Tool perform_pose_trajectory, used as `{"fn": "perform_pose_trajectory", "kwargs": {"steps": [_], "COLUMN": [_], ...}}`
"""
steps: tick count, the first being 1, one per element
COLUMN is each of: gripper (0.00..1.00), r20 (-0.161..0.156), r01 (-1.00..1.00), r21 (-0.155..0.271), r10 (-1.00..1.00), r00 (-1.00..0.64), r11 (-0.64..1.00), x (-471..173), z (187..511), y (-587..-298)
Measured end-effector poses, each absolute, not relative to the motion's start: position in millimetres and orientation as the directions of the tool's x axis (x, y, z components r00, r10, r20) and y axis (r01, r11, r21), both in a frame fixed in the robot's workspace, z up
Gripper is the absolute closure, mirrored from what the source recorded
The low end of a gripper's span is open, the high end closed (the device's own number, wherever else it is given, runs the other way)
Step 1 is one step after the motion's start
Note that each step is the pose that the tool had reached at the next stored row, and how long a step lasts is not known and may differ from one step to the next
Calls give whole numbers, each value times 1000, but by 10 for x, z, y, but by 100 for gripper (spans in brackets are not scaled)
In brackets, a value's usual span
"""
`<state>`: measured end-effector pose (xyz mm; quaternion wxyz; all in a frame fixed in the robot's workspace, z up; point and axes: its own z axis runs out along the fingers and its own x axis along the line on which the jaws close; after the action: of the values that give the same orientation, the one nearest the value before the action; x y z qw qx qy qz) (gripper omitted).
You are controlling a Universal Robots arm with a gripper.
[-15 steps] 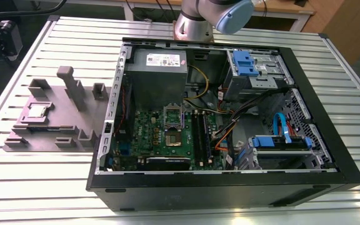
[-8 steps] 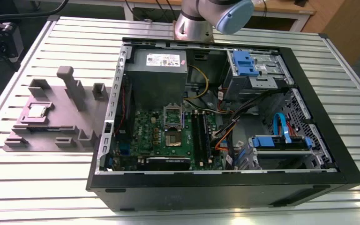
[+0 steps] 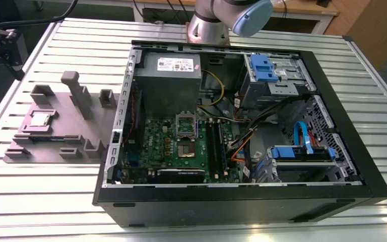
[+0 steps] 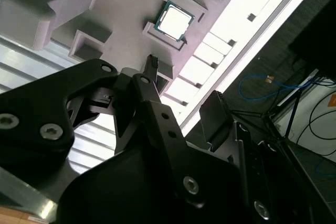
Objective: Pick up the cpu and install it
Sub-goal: 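Pick up the cpu and move it towards the insertion slot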
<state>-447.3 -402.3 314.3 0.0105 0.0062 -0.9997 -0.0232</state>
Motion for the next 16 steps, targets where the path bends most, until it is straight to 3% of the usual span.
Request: {"fn": "perform_pose_trajectory", "kwargs": {"steps": [16], "gripper": [41], "r20": [21], "r01": [-14], "r21": [47], "r10": [-15], "r00": [-1000], "r11": [999], "x": [-4472], "z": [3063], "y": [-4029]}}
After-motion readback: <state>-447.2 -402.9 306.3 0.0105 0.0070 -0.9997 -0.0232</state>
